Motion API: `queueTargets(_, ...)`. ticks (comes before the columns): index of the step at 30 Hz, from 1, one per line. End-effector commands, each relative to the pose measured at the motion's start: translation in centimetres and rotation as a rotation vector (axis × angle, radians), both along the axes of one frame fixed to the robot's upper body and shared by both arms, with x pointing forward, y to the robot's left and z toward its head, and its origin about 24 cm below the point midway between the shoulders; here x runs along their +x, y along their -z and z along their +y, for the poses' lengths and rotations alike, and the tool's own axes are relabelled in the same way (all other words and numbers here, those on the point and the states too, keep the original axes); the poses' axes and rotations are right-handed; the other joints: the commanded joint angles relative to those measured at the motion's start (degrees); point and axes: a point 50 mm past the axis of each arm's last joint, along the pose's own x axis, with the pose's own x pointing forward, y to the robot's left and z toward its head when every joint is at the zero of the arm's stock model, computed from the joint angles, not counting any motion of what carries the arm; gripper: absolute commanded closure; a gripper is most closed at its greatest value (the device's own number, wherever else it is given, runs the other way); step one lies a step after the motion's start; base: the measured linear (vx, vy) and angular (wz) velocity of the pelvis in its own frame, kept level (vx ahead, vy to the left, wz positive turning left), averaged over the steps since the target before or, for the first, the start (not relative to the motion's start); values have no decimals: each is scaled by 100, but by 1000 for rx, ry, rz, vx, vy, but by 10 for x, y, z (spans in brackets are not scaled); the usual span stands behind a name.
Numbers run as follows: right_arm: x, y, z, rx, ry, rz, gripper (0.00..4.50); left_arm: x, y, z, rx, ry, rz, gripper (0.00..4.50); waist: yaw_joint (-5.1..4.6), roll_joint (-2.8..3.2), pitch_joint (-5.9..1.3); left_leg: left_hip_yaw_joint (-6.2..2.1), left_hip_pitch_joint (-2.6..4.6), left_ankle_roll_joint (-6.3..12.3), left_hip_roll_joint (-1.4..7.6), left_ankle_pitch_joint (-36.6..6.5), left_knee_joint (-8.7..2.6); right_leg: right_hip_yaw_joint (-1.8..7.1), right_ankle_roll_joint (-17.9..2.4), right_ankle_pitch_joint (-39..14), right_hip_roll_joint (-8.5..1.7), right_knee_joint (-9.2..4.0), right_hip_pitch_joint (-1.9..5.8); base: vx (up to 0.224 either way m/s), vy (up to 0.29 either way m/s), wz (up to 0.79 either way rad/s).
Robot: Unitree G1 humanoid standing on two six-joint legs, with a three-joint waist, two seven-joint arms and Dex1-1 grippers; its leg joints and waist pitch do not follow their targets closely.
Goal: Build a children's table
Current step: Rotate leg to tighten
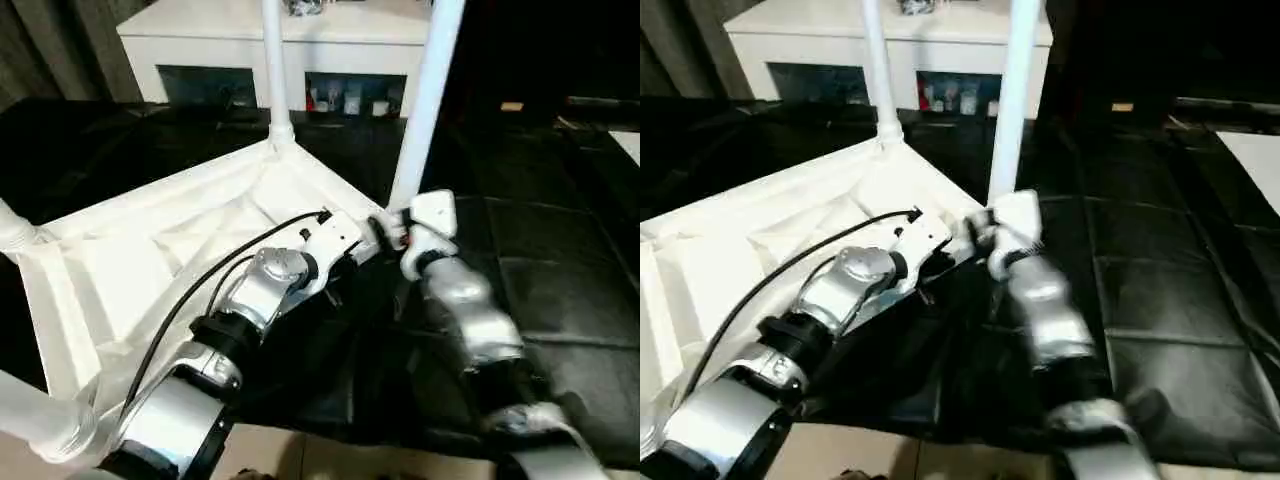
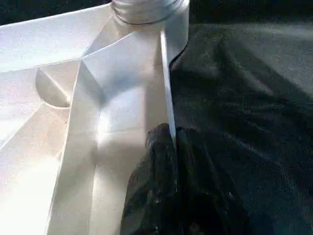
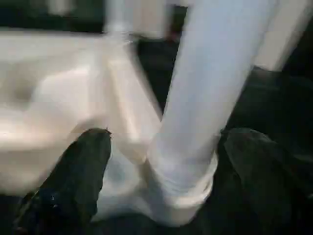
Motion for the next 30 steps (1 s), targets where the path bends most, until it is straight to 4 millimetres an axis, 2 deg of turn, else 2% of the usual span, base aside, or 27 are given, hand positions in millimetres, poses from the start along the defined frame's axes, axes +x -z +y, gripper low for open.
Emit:
queueTargets(1, -10, -1, -3, -14, -135, 41, 42, -1, 0, 11, 24, 54, -14, 450, 34, -103, -422, -142, 124, 602, 272, -1263, -394, 195, -1172, -1101, -303, -349, 312, 0, 0, 0)
queueTargets(2, -17, -2, -8, -40, -195, 54, 42, -3, 0, 15, 30, 83, -9, 450, 33, -101, -430, -136, 121, 648, 272, -1186, -384, 200, -1280, -955, -305, -319, 290, 0, 0, 0)
queueTargets(4, -26, -3, -14, -71, -273, 73, 42, -5, 1, 20, 39, 108, 9, 450, 33, -87, -417, -137, 127, 638, 271, -1317, -389, 192, -1285, -1120, -304, -345, 290, 0, 0, 0)
queueTargets(5, -39, -4, -24, -127, -379, 106, 42, -12, 2, 26, 40, 218, 30, 450, 50, -73, -409, -148, 150, 617, 292, -1436, -396, 192, -1272, -1267, -309, -366, 286, 0, 0, 0)
queueTargets(7, -45, -4, -30, -148, -417, 125, 42, -19, 3, 30, 40, 307, 57, 450, 41, -79, -399, -152, 143, 594, 314, -1503, -419, 207, -1298, -1291, -313, -364, 279, 0, 0, 0)
queueTargets(8, -45, -4, -31, -150, -423, 128, 42, -22, 3, 31, 43, 338, 70, 450, 39, -58, -400, -152, 167, 533, 322, -1597, -425, 205, -1336, -1343, -310, -363, 255, 0, 0, 0)
queueTargets(12, -47, -7, -32, -148, -467, 137, 42, -38, 4, 40, 47, 473, 156, 450, 25, -35, -370, -148, 217, 306, 335, -2005, -459, 217, -1347, -1705, -305, -397, 201, 0, 0, 0)
queueTargets(14, -47, -8, -28, -155, -501, 147, 42, -40, 3, 44, 52, 477, 162, 450, 65, -51, -358, -135, 273, 183, 347, -2182, -470, 234, -1311, -1825, -291, -405, 151, 0, 0, 0)
queueTargets(16, -47, -8, -28, -157, -505, 148, 42, -40, 3, 45, 53, 476, 162, 450, 91, -33, -352, -142, 264, 113, 343, -2210, -483, 236, -1263, -1910, -301, -398, 157, 0, 0, 0)
queueTargets(17, -49, -6, -26, -164, -533, 165, 42, -40, 3, 48, 59, 474, 164, 450, 93, -73, -353, -139, 254, 108, 339, -2197, -482, 237, -1236, -1928, -303, -400, 165, 0, 0, 0)
queueTargets(20, -48, -4, -24, -174, -552, 178, 42, -39, 2, 51, 60, 461, 156, 450, 103, -77, -349, -159, 223, 88, 326, -2176, -487, 236, -1094, -2159, -329, -410, 181, 0, 0, 0)
queueTargets(22, -47, -3, -23, -170, -567, 189, 42, -39, 2, 53, 61, 462, 155, 450, 99, -80, -355, -159, 223, 95, 325, -2132, -481, 242, -1087, -2120, -330, -409, 178, 0, 0, 0)
queueTargets(23, -47, -3, -23, -169, -571, 192, 42, -39, 1, 53, 62, 462, 154, 450, 92, -144, -358, -152, 210, 119, 324, -2093, -479, 239, -1094, -2096, -328, -407, 184, 0, 0, 0)
queueTargets(25, -46, -2, -23, -169, -574, 195, 57, -40, 1, 54, 61, 462, 155, 450, 95, -110, -363, -157, 202, 158, 327, -1969, -470, 239, -1136, -2016, -338, -383, 189, 0, 0, 0)
queueTargets(27, -44, -4, -24, -154, -569, 192, 57, -40, 0, 54, 58, 459, 153, 450, 90, -113, -367, -148, 199, 198, 326, -1854, -463, 242, -1161, -1905, -330, -377, 193, 0, 0, 0)
queueTargets(29, -43, -5, -24, -145, -566, 190, 87, -41, 0, 54, 57, 459, 153, 450, 90, -109, -381, -140, 198, 235, 322, -1747, -449, 241, -1205, -1757, -326, -364, 198, 0, 0, 0)
queueTargets(30, -42, -5, -24, -136, -567, 192, 87, -41, 0, 54, 56, 459, 156, 450, 93, -110, -383, -136, 190, 265, 320, -1674, -443, 240, -1225, -1668, -324, -353, 206, 0, 0, 0)
